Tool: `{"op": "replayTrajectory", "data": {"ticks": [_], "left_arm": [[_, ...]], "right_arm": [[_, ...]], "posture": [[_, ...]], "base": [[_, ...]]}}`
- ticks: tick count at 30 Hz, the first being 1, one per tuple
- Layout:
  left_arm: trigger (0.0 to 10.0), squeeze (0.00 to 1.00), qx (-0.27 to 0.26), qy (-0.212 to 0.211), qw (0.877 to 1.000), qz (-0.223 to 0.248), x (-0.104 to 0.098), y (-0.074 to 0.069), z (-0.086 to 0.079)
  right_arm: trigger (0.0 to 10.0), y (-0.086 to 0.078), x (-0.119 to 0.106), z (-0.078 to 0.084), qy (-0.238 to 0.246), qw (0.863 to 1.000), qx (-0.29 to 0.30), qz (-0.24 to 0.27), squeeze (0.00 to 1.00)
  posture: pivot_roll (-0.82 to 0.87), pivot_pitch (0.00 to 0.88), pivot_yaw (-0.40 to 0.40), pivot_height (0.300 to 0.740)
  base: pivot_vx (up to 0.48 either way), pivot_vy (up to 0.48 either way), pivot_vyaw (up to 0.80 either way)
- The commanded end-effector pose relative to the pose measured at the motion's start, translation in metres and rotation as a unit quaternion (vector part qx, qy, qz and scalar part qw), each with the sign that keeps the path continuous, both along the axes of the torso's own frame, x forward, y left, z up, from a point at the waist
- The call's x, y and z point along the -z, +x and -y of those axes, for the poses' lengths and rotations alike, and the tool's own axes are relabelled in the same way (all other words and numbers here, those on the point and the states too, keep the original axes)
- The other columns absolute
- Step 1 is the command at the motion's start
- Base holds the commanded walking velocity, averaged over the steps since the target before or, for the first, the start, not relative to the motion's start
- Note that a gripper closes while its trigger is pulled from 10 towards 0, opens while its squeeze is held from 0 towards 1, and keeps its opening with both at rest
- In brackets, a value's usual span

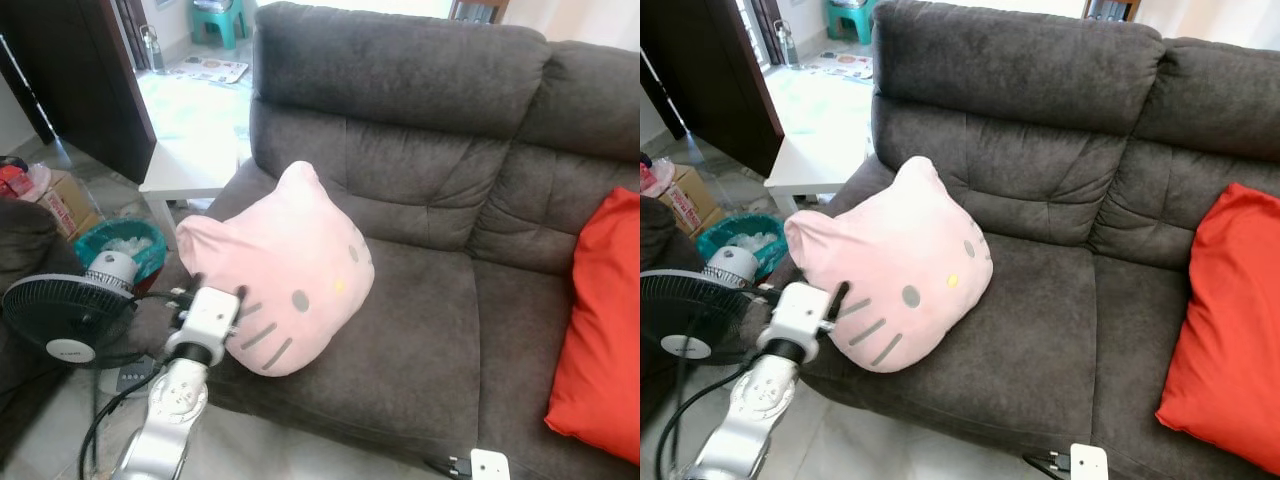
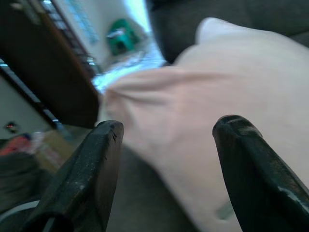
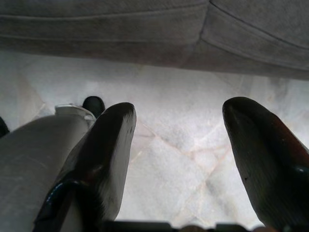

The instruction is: Move the pillow to the sofa from floor

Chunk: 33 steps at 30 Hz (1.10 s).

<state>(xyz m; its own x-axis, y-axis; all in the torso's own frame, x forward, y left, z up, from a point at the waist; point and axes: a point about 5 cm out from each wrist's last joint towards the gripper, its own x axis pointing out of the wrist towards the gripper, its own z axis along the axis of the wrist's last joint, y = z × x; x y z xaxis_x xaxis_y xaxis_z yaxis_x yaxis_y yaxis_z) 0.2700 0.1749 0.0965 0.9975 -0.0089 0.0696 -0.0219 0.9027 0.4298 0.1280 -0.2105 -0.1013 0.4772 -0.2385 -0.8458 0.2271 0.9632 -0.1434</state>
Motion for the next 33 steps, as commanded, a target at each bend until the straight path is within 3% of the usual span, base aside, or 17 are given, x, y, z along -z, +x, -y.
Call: {"op": "replayTrajectory", "data": {"ticks": [1,6,31,33], "left_arm": [[10.0,0.0,-0.004,0.004,1.0,0.008,-0.003,-0.002,0.001],[10.0,0.0,0.012,-0.004,1.0,0.003,0.0,0.0,0.005],[10.0,0.0,0.01,-0.007,1.0,0.0,-0.001,0.006,0.004],[10.0,0.0,0.004,-0.014,1.0,-0.02,0.004,0.009,0.002]], "right_arm": [[10.0,-0.002,0.0,0.001,0.002,1.0,0.009,0.001,0.0],[10.0,-0.001,0.0,0.0,0.008,1.0,0.011,0.007,0.0],[10.0,-0.003,0.002,-0.007,0.034,0.999,0.015,0.014,0.0],[10.0,-0.003,0.002,-0.007,0.034,0.999,0.015,0.016,0.0]], "posture": [[0.12,0.077,-0.043,0.74],[0.12,0.069,-0.037,0.74],[0.12,0.02,-0.014,0.74],[0.12,0.033,-0.015,0.74]], "base": [[0.0,0.0,0.0],[0.0,0.0,0.0],[-0.303,0.0,0.0],[-0.277,0.0,0.0]]}}
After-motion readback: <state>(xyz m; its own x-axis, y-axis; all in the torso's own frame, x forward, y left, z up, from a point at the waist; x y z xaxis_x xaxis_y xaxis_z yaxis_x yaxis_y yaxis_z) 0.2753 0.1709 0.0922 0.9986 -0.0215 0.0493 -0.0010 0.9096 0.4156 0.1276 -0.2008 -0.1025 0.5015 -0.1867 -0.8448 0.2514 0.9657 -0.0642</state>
